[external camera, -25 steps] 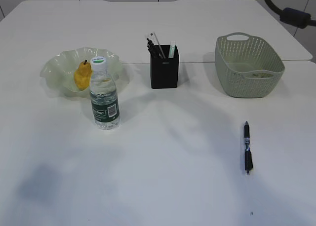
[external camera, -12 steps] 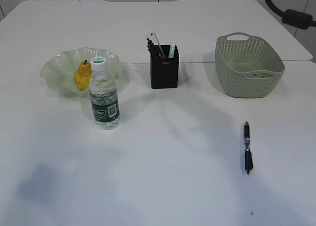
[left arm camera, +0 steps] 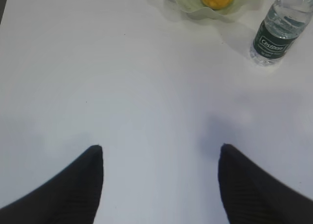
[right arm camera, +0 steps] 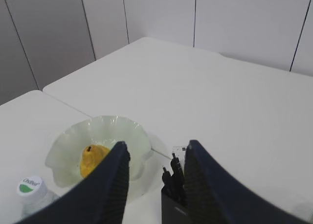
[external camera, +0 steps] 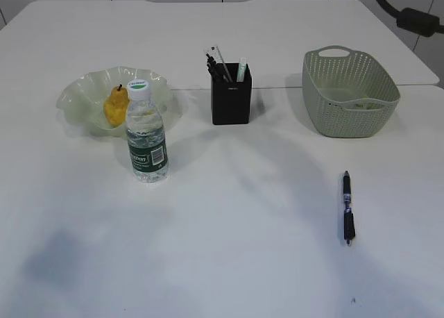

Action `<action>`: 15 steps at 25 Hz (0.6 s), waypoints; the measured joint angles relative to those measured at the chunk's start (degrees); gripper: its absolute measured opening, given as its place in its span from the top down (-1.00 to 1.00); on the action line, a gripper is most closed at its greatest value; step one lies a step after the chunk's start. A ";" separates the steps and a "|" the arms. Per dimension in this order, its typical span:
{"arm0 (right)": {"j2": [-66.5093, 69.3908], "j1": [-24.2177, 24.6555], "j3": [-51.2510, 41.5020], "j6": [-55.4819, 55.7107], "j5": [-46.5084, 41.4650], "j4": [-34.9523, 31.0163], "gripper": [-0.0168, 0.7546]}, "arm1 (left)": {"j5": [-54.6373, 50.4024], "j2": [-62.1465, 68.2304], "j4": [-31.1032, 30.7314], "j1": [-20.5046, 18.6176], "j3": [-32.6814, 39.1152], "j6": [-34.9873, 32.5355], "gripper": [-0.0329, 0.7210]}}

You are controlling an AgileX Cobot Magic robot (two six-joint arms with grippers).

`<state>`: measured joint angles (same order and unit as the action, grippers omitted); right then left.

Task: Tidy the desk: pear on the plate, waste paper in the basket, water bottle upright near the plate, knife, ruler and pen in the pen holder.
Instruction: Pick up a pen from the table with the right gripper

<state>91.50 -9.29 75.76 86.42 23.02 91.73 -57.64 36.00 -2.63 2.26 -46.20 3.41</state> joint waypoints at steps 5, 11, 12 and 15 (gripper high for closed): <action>0.00 0.00 -0.80 -15.53 -3.86 -11.96 0.20 | 0.00 0.00 0.00 0.00 0.00 0.00 -0.47; 0.00 0.00 -2.24 -31.65 -12.70 -26.68 0.20 | 0.00 0.00 0.00 0.00 0.00 0.00 -0.47; 0.00 0.00 -2.34 -32.21 -12.86 -27.22 0.20 | 0.00 0.00 0.00 0.00 0.00 0.00 -0.47; 0.12 -0.48 -2.34 -33.15 -13.44 -28.16 0.21 | 0.00 0.00 0.00 0.00 0.00 0.00 -0.47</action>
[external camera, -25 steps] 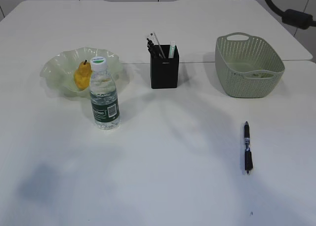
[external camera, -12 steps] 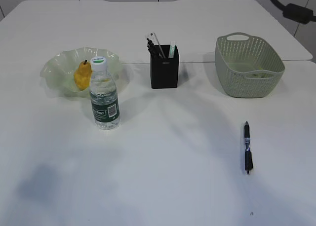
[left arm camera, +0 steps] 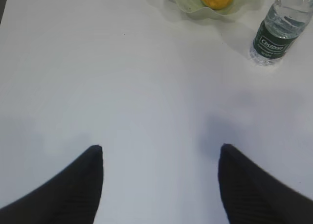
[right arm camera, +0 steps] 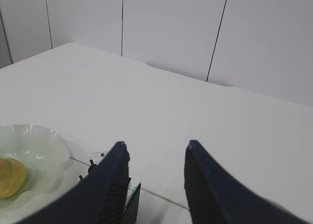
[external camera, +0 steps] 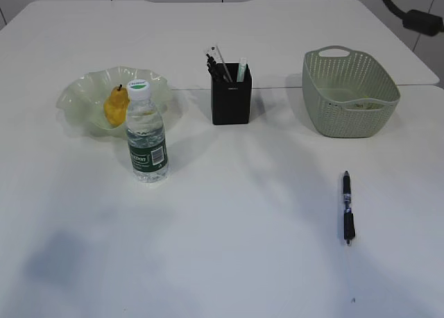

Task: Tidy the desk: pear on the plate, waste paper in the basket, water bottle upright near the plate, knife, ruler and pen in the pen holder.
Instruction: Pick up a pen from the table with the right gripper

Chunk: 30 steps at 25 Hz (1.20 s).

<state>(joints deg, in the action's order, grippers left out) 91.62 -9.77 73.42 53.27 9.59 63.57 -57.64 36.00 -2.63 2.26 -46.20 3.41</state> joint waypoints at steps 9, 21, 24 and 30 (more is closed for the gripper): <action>1.44 -1.95 0.00 7.19 -0.70 7.31 0.20 | 0.00 0.00 0.00 0.00 0.00 0.00 -0.47; 1.57 -1.95 0.00 -10.94 -5.77 -18.50 0.21 | 1.02 0.00 -0.14 0.00 0.00 0.00 -0.47; 1.57 -1.95 0.00 -15.79 -8.57 -23.83 0.20 | 5.22 0.00 -0.27 0.00 0.00 0.00 -0.47; 1.98 -1.95 0.00 -21.88 -12.55 -28.82 0.21 | 7.91 0.00 -0.40 0.00 0.00 0.00 -0.47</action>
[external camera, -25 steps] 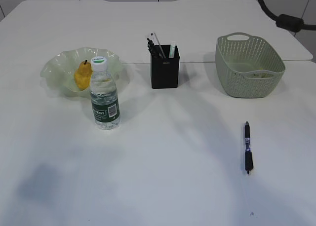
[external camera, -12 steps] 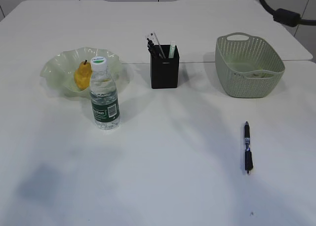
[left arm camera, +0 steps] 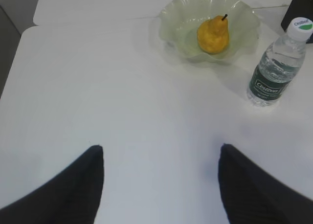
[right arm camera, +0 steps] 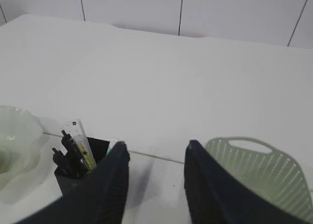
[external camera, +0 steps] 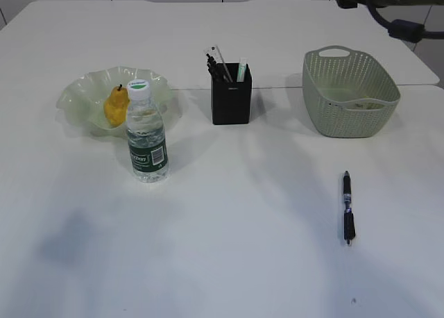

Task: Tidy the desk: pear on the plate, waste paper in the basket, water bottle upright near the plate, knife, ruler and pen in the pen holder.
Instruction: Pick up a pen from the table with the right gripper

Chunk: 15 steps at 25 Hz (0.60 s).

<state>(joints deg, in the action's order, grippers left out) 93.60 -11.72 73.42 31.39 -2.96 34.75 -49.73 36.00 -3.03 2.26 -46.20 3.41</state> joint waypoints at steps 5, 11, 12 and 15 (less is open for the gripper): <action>0.14 0.00 0.00 -2.40 -2.32 -1.50 0.21 | 0.97 0.00 -0.02 0.00 0.00 0.00 -0.47; 0.14 0.00 0.00 -5.49 -3.95 -2.61 0.20 | 1.10 0.00 -0.02 0.00 0.00 0.00 -0.47; 0.14 0.00 0.00 -5.88 -4.09 -2.85 0.20 | 1.24 0.00 -0.02 0.00 0.00 0.00 -0.47; 0.14 -0.03 0.00 -8.11 -4.47 -5.78 0.20 | 1.59 0.00 -0.02 0.00 0.00 0.00 -0.47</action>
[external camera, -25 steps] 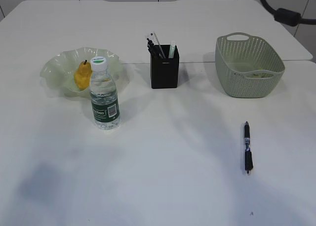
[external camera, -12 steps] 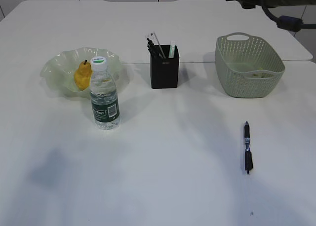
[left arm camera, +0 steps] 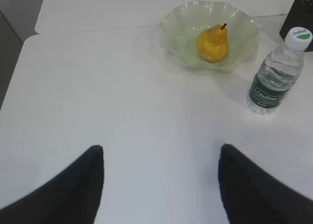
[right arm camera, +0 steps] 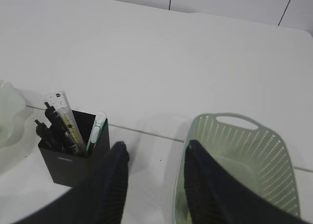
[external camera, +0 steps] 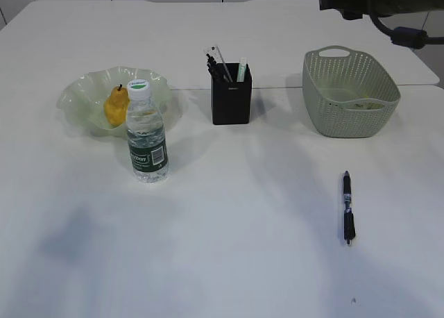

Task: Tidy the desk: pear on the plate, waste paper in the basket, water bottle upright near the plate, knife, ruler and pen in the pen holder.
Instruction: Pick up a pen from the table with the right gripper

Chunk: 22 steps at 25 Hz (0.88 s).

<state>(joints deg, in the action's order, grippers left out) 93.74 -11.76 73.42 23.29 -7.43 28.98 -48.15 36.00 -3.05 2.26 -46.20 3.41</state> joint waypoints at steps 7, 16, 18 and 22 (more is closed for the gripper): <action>0.00 -1.88 0.00 -27.43 -6.44 -23.92 0.20 | 0.57 0.00 0.00 0.00 0.00 0.00 -0.47; 0.00 -2.84 0.00 -37.02 -14.04 -30.95 0.20 | 0.70 0.00 -0.10 0.00 0.00 0.00 -0.47; -0.37 -2.84 0.00 -37.02 -15.81 -30.95 0.20 | 0.70 0.00 -0.10 0.00 0.00 0.00 -0.47; -1.98 -2.84 0.00 -37.15 -20.57 -31.24 0.20 | 0.70 0.00 -0.10 0.00 0.00 0.00 -0.47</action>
<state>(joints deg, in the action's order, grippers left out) 91.76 -14.60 73.42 -13.86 -28.00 -2.26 -47.45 36.00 -3.15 2.26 -46.20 3.41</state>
